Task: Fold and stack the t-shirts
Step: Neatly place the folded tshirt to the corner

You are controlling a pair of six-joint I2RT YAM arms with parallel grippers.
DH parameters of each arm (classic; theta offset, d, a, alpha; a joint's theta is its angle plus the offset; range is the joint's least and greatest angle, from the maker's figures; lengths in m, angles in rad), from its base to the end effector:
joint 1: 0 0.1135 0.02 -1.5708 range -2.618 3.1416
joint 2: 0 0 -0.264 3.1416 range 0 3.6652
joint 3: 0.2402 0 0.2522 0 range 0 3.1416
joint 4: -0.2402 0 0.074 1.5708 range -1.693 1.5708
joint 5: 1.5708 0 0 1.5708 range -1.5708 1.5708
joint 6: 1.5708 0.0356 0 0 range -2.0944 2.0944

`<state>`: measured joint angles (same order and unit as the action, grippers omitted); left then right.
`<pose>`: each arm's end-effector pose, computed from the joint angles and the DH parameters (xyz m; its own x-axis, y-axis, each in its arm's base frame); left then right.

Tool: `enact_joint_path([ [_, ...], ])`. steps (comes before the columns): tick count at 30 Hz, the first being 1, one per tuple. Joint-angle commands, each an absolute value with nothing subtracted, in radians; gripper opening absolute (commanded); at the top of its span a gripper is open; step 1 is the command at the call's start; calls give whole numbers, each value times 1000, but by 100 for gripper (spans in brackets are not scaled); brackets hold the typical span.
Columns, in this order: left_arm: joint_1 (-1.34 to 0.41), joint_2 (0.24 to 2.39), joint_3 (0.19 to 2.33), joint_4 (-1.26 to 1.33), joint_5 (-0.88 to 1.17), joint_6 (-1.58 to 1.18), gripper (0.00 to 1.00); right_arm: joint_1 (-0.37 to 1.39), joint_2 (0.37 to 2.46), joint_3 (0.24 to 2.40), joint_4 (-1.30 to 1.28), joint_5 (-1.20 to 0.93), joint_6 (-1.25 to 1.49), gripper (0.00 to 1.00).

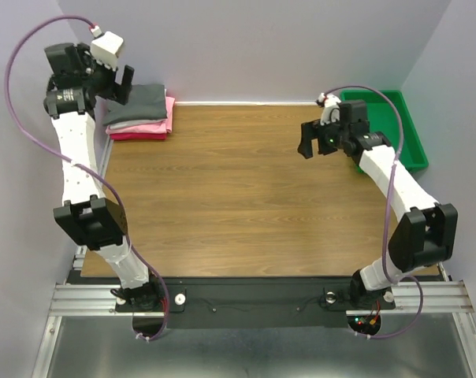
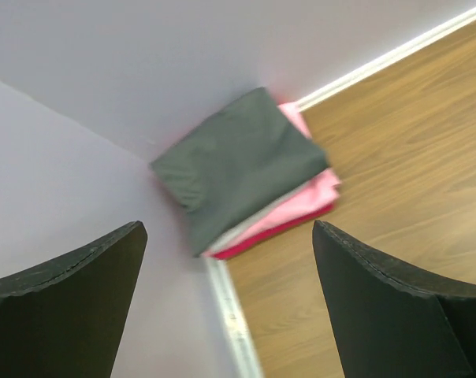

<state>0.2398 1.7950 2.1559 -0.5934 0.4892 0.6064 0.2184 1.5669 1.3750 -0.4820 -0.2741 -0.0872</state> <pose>0.3821 0.0762 0.4892 -0.0502 0.5056 -0.8613 0.3203 0.8250 0.4656 0.3449 0.0864 0.3221 -0.5708 -0.2125 -0.7931 -0.4665 0.8788 0.1002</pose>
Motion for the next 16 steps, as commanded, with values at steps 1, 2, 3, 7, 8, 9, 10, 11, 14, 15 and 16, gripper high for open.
enact_joint_path([
  [1,175,1674,1935,-517,513,410,99,144,1468,1335,-469,-311,-29,100],
  [2,157,1642,1864,-484,474,391,99,132,1462,1322,-475,-311,-26,100],
  [3,106,1582,1727,-432,453,382,99,111,1457,1301,-494,-313,-23,100],
  [7,3,1462,1419,-318,379,316,99,89,1413,1211,-512,-347,-18,100],
  [8,-29,1445,1372,-302,374,304,99,89,1404,1191,-514,-359,-18,100],
  [9,-41,1430,1291,-272,359,287,99,90,1387,1168,-515,-373,-18,100],
  [10,-55,1399,1257,-256,368,264,99,89,1382,1129,-517,-394,-20,100],
  [11,-60,1387,1227,-236,383,255,99,89,1378,1108,-517,-403,-26,100],
  [14,-71,1342,1141,-219,379,233,99,91,1364,1046,-520,-423,-44,100],
  [15,-71,1329,1126,-215,376,235,99,89,1361,1039,-520,-426,-51,100],
  [16,-71,1300,1100,-210,367,239,99,89,1355,1031,-522,-428,-57,100],
])
